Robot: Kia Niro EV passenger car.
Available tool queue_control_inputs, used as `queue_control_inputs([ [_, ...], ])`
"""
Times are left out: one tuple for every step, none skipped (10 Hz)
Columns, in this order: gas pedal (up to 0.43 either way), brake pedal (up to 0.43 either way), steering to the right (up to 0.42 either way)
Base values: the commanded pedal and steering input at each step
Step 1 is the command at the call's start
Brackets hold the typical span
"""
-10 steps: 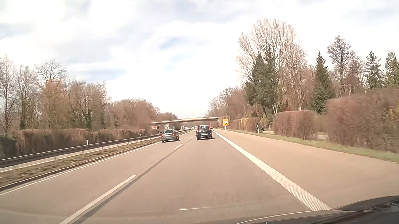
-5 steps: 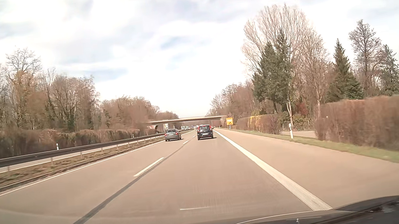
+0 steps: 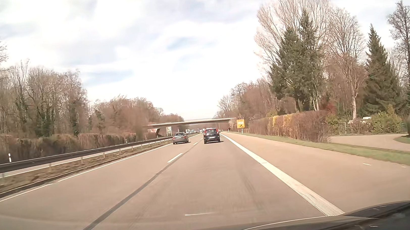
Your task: Follow the waypoints while adhering to traffic rules and regulations
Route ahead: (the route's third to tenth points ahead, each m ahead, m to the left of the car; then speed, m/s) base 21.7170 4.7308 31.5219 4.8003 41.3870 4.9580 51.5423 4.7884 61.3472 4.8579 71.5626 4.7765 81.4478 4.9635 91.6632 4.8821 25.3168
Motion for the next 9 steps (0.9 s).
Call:
queue_control_inputs([
  [0.177,0.0,0.001],
  [0.177,0.0,0.001],
  [0.189,0.0,0.001],
  [0.189,0.0,0.001],
  [0.189,0.0,0.001],
  [0.189,0.0,0.001],
  [0.189,0.0,0.001],
  [0.189,0.0,0.001],
  [0.189,0.0,0.001],
])
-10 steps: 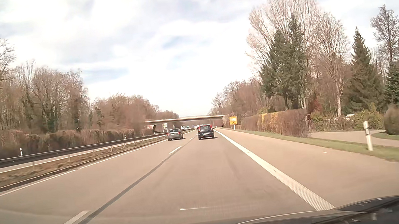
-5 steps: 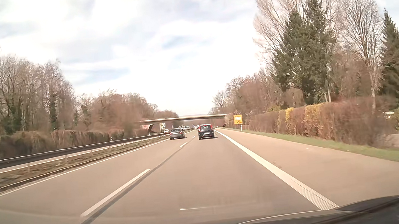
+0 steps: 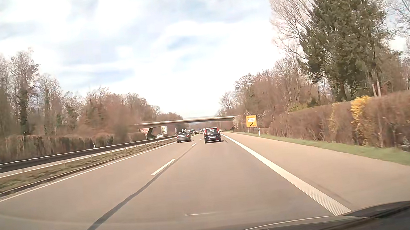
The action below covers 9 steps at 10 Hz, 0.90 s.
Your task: Follow the waypoints while adhering to traffic rules and regulations
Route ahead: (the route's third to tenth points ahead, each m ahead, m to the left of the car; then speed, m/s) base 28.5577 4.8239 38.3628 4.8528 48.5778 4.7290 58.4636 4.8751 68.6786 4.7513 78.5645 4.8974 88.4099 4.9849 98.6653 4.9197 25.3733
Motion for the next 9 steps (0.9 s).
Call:
queue_control_inputs([
  [0.189,0.0,0.001],
  [0.189,0.0,0.001],
  [0.189,0.0,0.001],
  [0.189,0.0,0.001],
  [0.197,0.0,0.001],
  [0.209,0.0,0.001],
  [0.209,0.0,0.001],
  [0.209,0.0,0.001],
  [0.209,0.0,0.001],
])
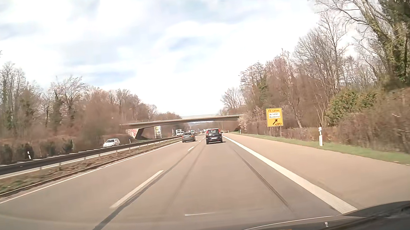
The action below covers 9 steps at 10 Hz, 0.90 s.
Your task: Follow the waypoints while adhering to traffic rules and regulations
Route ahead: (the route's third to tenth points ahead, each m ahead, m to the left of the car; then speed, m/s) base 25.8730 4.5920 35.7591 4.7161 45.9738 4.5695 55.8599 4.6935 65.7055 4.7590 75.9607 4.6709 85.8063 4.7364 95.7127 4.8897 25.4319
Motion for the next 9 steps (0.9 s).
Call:
queue_control_inputs([
  [0.209,0.0,0.001],
  [0.209,0.0,0.001],
  [0.209,0.0,0.001],
  [0.209,0.0,0.001],
  [0.209,0.0,0.001],
  [0.209,0.0,0.001],
  [0.209,0.0,0.001],
  [0.209,0.0,0.001],
  [0.209,0.0,0.001],
])
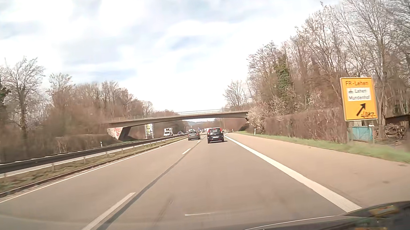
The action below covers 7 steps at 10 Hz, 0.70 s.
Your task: Follow the waypoints while adhering to traffic rules and regulations
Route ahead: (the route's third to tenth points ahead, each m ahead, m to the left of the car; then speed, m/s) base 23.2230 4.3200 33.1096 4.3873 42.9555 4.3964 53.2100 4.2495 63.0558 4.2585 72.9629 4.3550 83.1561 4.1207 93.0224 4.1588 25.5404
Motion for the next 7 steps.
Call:
queue_control_inputs([
  [0.209,0.0,0.001],
  [0.209,0.0,0.001],
  [0.209,0.0,0.001],
  [0.209,0.0,0.001],
  [0.209,0.0,0.001],
  [0.209,0.0,0.001],
  [0.209,0.0,0.001],
])
